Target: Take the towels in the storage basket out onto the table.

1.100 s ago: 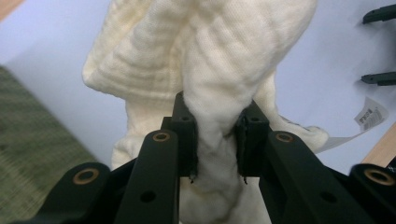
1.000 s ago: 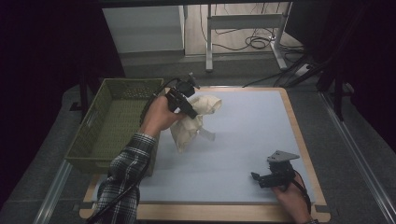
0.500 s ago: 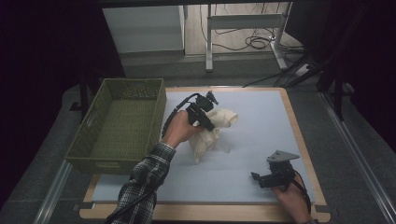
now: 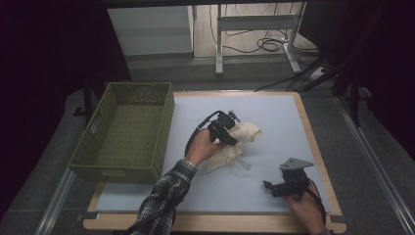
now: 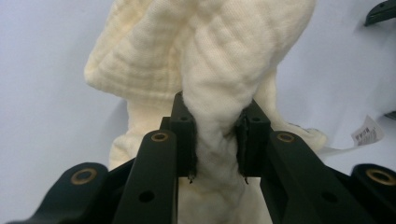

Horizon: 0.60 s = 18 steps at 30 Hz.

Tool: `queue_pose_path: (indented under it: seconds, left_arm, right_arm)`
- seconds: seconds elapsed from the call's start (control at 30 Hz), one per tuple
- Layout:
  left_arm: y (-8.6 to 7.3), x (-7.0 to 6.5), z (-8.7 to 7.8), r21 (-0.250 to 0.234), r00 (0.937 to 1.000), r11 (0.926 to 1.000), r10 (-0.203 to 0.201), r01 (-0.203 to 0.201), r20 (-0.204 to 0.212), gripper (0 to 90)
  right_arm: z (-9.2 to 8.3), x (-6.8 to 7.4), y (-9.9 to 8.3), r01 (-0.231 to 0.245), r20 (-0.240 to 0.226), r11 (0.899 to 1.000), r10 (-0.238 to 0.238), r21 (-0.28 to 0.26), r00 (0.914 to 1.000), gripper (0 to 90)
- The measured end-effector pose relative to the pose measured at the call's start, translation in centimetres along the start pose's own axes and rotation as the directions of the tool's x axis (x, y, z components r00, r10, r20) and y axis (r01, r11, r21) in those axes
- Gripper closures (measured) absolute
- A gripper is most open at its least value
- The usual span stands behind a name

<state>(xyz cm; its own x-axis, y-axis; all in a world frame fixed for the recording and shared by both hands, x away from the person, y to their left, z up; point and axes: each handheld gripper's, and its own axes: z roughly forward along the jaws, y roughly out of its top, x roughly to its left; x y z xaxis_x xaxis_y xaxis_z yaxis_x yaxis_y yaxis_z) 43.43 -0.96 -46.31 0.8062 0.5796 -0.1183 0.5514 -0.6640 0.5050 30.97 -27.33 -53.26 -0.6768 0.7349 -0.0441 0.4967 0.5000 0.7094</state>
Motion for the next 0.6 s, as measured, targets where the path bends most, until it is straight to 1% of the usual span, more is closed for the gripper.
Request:
queue_pose_path:
  seconds: [0.23, 0.3, 0.33, 0.4, 0.47, 0.5, 0.53, 0.57, 0.6]
  left_arm:
    - [-0.8, -0.5, 1.6, -0.052, 0.9992, 0.9981, 0.031, -0.032, -0.028, 69.9]
    - [-1.1, -0.4, 2.2, -0.047, 0.9986, 0.9980, 0.041, -0.042, -0.033, 68.0]
    - [-1.4, -0.4, 2.6, -0.057, 0.9984, 0.9974, 0.042, -0.044, -0.037, 65.7]
    - [-1.8, -0.4, 3.2, -0.060, 0.9985, 0.9971, 0.044, -0.046, -0.031, 60.6]
    - [-2.1, -0.5, 3.6, -0.080, 0.9985, 0.9961, 0.036, -0.039, -0.042, 52.8]
    - [-2.3, -0.4, 3.7, -0.098, 0.9991, 0.9948, 0.025, -0.028, -0.034, 49.6]
    - [-2.3, -0.4, 3.7, -0.098, 0.9991, 0.9948, 0.025, -0.028, -0.034, 44.8]
    - [-2.4, -0.4, 3.7, -0.109, 0.9996, 0.9939, 0.015, -0.017, -0.026, 44.8]
    - [-2.4, -0.4, 3.7, -0.123, 0.9997, 0.9924, 0.003, -0.006, -0.025, 36.4]
  right_arm:
    - [0.0, 0.0, 0.0, 0.003, 0.002, 1.000, -0.003, 0.000, 1.0000, 5.8]
    - [0.0, 0.0, 0.0, 0.001, 0.001, 1.000, -0.001, 0.000, 1.0000, 5.8]
    - [0.0, 0.0, 0.0, 0.002, 0.002, 1.000, -0.002, 0.000, 1.0000, 5.8]
    - [0.0, 0.0, 0.0, 0.001, 0.001, 1.000, -0.001, 0.000, 1.0000, 5.7]
    - [0.0, 0.0, 0.0, 0.002, 0.002, 1.000, -0.002, 0.002, 1.0000, 5.7]
    - [0.0, 0.0, 0.0, 0.001, 0.000, 1.000, -0.001, 0.002, 1.0000, 5.8]
    - [0.0, 0.0, 0.0, 0.001, 0.000, 1.000, -0.001, 0.002, 1.0000, 5.8]
    - [0.0, 0.0, 0.0, 0.002, 0.001, 1.000, -0.002, 0.002, 1.0000, 5.8]
    - [0.0, 0.0, 0.0, 0.002, 0.001, 1.000, -0.002, 0.002, 1.0000, 5.8]
